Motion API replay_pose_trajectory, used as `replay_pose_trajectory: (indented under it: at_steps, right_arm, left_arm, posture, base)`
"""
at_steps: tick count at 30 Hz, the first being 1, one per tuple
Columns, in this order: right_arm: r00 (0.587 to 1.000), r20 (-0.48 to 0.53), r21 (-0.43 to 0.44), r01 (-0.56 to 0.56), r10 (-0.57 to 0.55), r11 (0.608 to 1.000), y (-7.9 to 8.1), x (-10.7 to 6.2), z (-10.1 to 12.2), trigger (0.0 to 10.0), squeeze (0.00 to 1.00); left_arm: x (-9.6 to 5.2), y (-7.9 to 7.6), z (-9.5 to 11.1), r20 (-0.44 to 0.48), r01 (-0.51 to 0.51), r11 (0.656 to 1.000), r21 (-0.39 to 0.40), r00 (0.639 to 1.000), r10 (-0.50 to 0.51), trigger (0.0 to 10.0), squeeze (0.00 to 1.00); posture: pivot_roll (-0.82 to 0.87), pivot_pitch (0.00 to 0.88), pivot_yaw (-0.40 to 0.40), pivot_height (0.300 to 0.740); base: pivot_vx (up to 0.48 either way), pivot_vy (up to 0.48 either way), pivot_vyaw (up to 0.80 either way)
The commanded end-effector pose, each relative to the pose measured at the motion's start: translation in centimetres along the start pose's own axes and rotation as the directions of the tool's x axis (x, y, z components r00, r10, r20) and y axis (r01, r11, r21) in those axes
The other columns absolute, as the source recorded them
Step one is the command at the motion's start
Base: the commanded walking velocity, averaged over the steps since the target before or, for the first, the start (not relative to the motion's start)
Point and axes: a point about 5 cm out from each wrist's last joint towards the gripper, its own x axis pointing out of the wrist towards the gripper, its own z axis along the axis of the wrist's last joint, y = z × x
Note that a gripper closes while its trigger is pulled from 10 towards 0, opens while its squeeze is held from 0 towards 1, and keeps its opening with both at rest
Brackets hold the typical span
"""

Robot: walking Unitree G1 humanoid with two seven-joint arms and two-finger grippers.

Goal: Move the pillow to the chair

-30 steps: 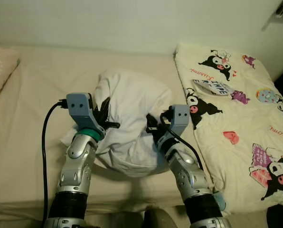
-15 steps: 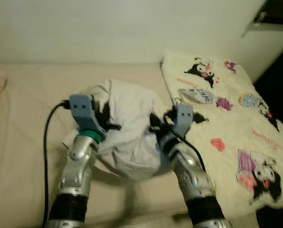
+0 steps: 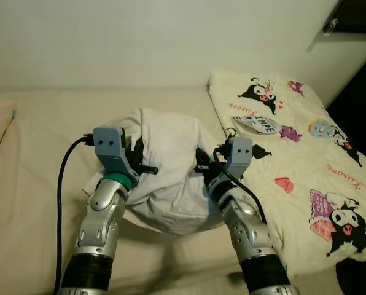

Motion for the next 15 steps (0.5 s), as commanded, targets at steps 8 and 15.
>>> replay_pose_trajectory:
  at_steps: [8,15]
  right_arm:
    - [0.997,0.05,-0.023,-0.061,0.062,0.998,1.34,0.36,0.81,10.0,0.0]
    - [0.997,0.052,-0.032,-0.048,0.049,0.998,1.19,0.36,0.79,10.0,0.0]
  left_arm:
    - [0.18,-2.03,0.16,0.008,0.089,0.996,0.002,0.996,-0.089,10.0,0.0]
    - [0.11,-1.98,0.05,0.001,0.086,0.996,0.005,0.996,-0.086,10.0,0.0]
  posture:
    - [0.0,0.0,-0.028,0.74]
    - [0.0,0.0,-0.026,0.74]
  base:
    - [0.0,0.0,0.0]
    - [0.0,0.0,0.0]
